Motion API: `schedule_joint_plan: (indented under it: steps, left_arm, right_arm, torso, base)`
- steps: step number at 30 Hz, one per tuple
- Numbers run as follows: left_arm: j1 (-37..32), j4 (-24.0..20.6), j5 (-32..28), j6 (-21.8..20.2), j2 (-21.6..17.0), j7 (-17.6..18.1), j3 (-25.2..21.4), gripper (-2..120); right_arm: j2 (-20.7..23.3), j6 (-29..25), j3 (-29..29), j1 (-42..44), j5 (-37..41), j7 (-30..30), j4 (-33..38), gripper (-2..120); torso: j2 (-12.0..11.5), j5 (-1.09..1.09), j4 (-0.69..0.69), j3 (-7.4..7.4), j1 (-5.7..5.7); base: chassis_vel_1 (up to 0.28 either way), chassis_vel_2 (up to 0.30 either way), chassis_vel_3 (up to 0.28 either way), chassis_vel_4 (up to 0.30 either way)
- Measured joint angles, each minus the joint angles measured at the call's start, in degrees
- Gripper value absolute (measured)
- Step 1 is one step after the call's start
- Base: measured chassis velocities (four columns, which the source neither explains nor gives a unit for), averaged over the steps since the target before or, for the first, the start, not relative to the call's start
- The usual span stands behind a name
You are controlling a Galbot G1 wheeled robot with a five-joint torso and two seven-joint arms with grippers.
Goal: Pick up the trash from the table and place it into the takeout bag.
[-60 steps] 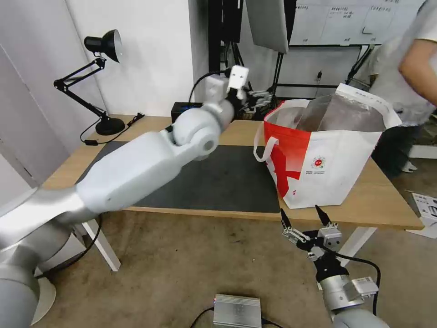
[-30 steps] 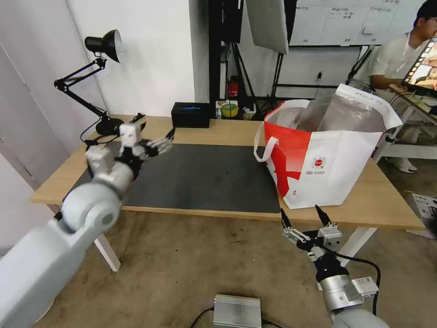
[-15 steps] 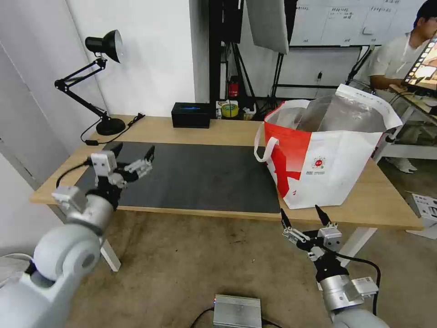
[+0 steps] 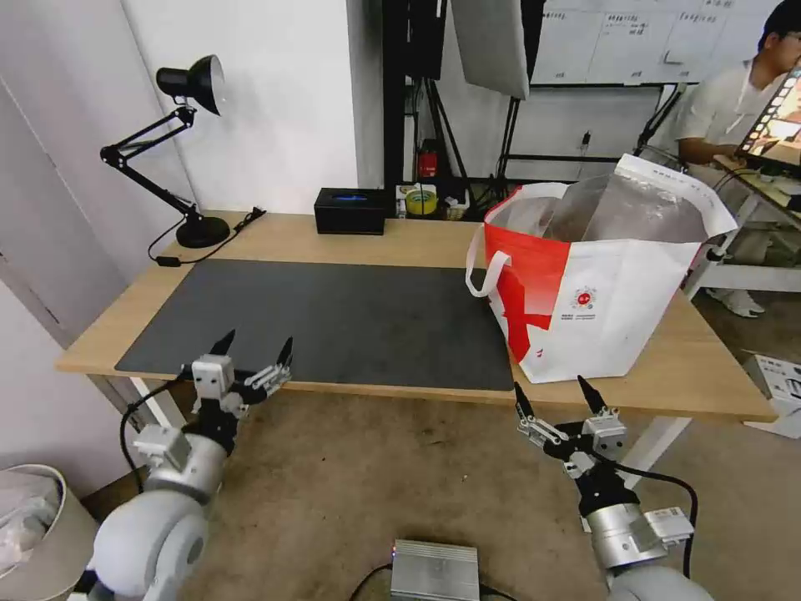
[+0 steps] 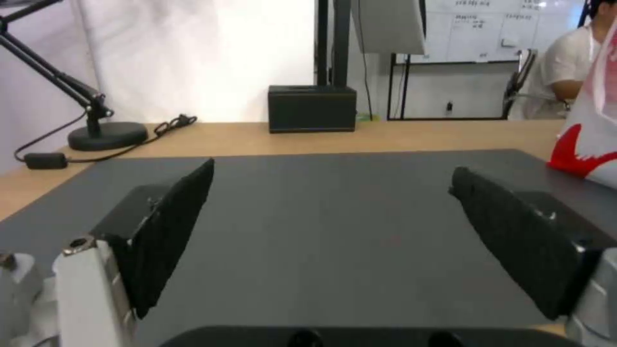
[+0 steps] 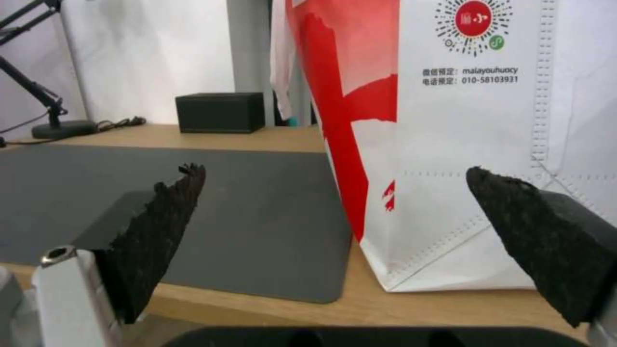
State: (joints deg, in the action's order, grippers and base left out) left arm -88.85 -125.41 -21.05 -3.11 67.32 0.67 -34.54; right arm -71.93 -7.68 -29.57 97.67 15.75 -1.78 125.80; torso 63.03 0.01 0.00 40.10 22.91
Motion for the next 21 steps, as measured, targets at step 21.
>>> schedule_joint_plan:
  steps: [21]
  left_arm:
    - [-5.6, 1.1, 6.8, 5.7, 4.1, -6.2, -2.3, 100]
  right_arm:
    - [0.0, 0.0, 0.0, 0.0, 0.0, 0.0, 0.0, 100]
  torso:
    - [0.0, -0.01, 0.00, 0.00, 0.01]
  base:
    - [0.000, 0.000, 0.000, 0.000]
